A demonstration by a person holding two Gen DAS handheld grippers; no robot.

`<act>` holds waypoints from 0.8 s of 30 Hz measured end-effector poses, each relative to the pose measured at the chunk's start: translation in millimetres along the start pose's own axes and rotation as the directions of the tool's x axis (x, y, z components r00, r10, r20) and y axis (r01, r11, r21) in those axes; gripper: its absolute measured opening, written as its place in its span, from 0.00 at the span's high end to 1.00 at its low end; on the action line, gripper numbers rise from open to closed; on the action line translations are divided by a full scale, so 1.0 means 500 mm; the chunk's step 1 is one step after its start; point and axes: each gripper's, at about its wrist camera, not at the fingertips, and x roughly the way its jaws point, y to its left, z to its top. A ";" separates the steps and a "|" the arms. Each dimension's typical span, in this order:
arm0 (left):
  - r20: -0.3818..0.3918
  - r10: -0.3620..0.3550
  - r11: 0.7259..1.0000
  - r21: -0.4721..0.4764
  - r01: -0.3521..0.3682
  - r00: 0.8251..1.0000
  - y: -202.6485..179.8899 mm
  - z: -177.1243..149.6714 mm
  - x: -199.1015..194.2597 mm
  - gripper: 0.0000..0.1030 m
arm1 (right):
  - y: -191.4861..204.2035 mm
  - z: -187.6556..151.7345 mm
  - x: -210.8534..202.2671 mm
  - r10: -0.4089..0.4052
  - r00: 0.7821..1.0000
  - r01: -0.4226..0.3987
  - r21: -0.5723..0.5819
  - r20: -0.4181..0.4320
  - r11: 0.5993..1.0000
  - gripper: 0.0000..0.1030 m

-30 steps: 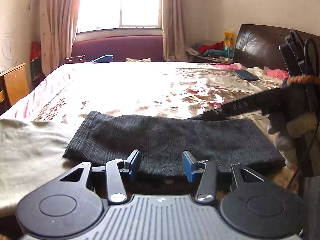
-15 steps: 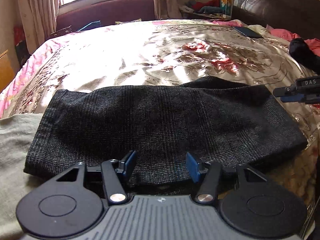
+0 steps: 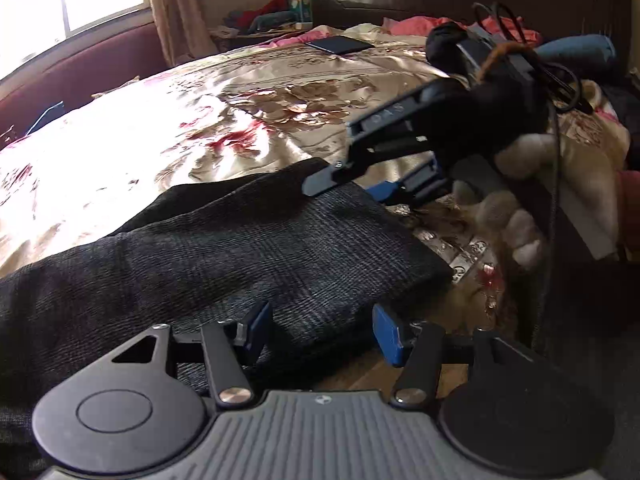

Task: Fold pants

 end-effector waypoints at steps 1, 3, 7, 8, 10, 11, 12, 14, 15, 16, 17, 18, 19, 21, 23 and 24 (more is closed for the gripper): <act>-0.002 -0.004 1.000 0.023 0.004 1.000 -0.017 0.003 0.006 0.32 | 0.002 0.005 0.007 0.018 1.000 -0.018 -0.009 -0.005 1.000 0.55; -0.002 -0.028 0.998 0.057 0.028 1.000 -0.045 0.007 0.016 0.30 | 0.006 0.010 0.019 0.032 0.999 -0.033 -0.019 -0.013 0.999 0.55; -0.014 -0.036 0.996 0.082 0.037 0.999 -0.071 0.017 0.043 0.24 | 0.007 0.009 0.025 0.050 0.999 -0.051 -0.045 -0.018 0.998 0.67; -0.025 -0.031 0.996 0.088 0.033 0.999 -0.074 0.019 0.051 0.24 | 0.004 0.007 0.027 0.038 0.999 -0.038 -0.044 -0.012 0.998 0.75; -0.046 -0.026 0.995 0.095 0.030 0.999 -0.080 0.027 0.071 0.23 | -0.009 0.005 0.029 0.023 1.000 -0.023 -0.016 -0.011 1.000 0.87; -0.051 -0.026 0.995 0.090 0.031 0.998 -0.080 0.030 0.075 0.23 | -0.019 0.006 0.030 0.037 0.999 -0.037 0.022 -0.008 0.999 0.88; -0.059 -0.027 0.996 0.083 0.032 0.998 -0.083 0.036 0.080 0.23 | -0.020 0.006 0.029 0.039 0.999 -0.039 0.036 -0.008 0.999 0.88; -0.078 -0.027 0.997 0.069 0.032 0.997 -0.084 0.045 0.087 0.23 | -0.014 0.006 0.023 0.037 0.999 -0.036 0.034 -0.001 0.999 0.89; -0.088 -0.025 0.998 0.059 0.030 0.996 -0.086 0.050 0.087 0.23 | -0.012 0.006 0.021 0.036 0.999 -0.036 0.030 0.000 0.999 0.89; -0.095 -0.024 0.998 0.056 0.029 0.995 -0.088 0.054 0.087 0.23 | -0.011 0.006 0.019 0.038 0.999 -0.038 0.032 0.002 0.999 0.90; -0.099 -0.026 0.998 0.054 0.032 0.995 -0.091 0.058 0.088 0.23 | -0.014 0.006 0.015 0.042 0.999 -0.042 0.040 0.004 0.998 0.90; -0.104 -0.031 0.998 0.051 0.036 0.994 -0.095 0.063 0.091 0.23 | -0.016 0.007 0.012 0.046 0.999 -0.046 0.045 0.005 0.998 0.91; -0.108 -0.034 0.998 0.048 0.039 0.994 -0.096 0.065 0.091 0.23 | -0.018 0.008 0.007 0.049 0.999 -0.049 0.048 0.007 0.998 0.91; -0.111 -0.044 0.998 0.041 0.049 0.993 -0.103 0.071 0.092 0.23 | -0.021 0.009 -0.006 0.046 0.999 -0.047 0.047 0.016 0.998 0.91; -0.109 -0.059 0.997 0.038 0.063 0.992 -0.114 0.079 0.095 0.23 | -0.026 0.014 -0.024 0.038 0.999 -0.039 0.047 0.026 0.998 0.91; -0.106 -0.072 0.996 0.038 0.076 0.992 -0.121 0.084 0.097 0.23 | -0.030 0.016 -0.030 0.034 0.999 -0.035 0.048 0.029 0.998 0.91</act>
